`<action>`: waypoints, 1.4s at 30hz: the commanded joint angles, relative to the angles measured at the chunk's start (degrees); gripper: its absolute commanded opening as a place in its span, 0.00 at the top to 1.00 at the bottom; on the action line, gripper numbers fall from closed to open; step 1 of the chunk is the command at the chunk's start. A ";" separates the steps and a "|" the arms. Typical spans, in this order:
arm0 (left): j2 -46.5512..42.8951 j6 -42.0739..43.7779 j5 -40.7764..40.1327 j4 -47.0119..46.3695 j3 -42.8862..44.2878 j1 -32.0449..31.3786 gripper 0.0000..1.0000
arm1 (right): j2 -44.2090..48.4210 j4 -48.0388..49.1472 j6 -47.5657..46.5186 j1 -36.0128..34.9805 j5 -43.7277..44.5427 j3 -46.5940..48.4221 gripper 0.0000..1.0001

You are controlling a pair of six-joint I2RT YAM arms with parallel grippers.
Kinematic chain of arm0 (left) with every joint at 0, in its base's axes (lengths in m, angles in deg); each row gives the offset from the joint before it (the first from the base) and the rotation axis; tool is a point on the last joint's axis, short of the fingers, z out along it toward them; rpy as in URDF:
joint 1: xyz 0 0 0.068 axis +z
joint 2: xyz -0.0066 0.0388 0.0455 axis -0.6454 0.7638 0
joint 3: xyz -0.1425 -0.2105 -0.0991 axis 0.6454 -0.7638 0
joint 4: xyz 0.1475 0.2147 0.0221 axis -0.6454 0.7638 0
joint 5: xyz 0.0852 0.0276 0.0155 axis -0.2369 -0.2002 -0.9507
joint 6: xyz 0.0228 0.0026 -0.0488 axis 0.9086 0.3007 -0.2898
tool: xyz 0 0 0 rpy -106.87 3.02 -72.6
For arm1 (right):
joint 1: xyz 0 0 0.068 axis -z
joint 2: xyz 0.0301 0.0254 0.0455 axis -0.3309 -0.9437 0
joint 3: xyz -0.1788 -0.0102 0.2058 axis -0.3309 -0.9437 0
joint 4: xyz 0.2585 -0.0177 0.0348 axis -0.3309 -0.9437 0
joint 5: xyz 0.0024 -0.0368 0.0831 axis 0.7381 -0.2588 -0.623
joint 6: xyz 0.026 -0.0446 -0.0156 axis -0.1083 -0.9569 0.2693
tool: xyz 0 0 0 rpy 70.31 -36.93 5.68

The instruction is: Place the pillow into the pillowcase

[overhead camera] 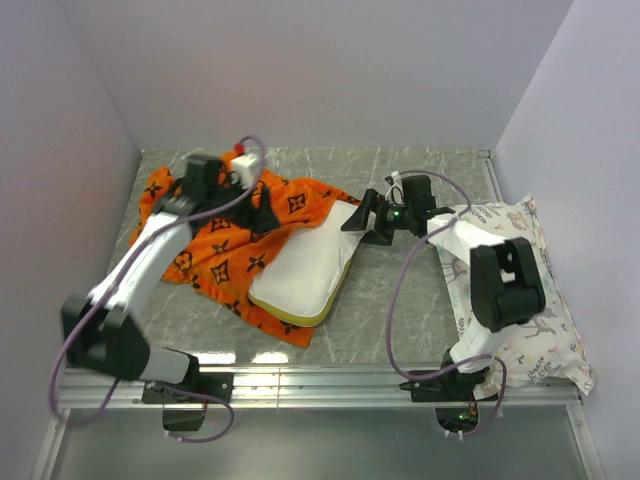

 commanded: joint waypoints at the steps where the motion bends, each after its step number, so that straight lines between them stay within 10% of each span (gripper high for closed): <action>1: -12.62 11.14 -0.49 4.06 -8.04 4.87 0.21 | 12.67 -11.93 -19.28 -2.61 7.75 0.56 0.07; 9: -22.06 5.91 19.44 5.12 -14.92 24.98 0.09 | 27.92 -12.91 -55.23 -31.22 38.06 -5.43 0.01; 19: -16.25 7.90 29.84 11.17 -8.15 38.63 0.04 | 14.31 -11.05 -63.71 -53.94 55.14 -1.32 0.00; 40: -18.27 20.71 33.53 16.01 -8.41 42.86 0.02 | -7.93 -14.05 -57.73 -60.65 68.85 6.52 0.00; 42: -19.67 26.77 35.20 21.09 -8.24 43.03 0.03 | -8.03 -15.89 -55.63 -59.50 66.57 9.31 0.24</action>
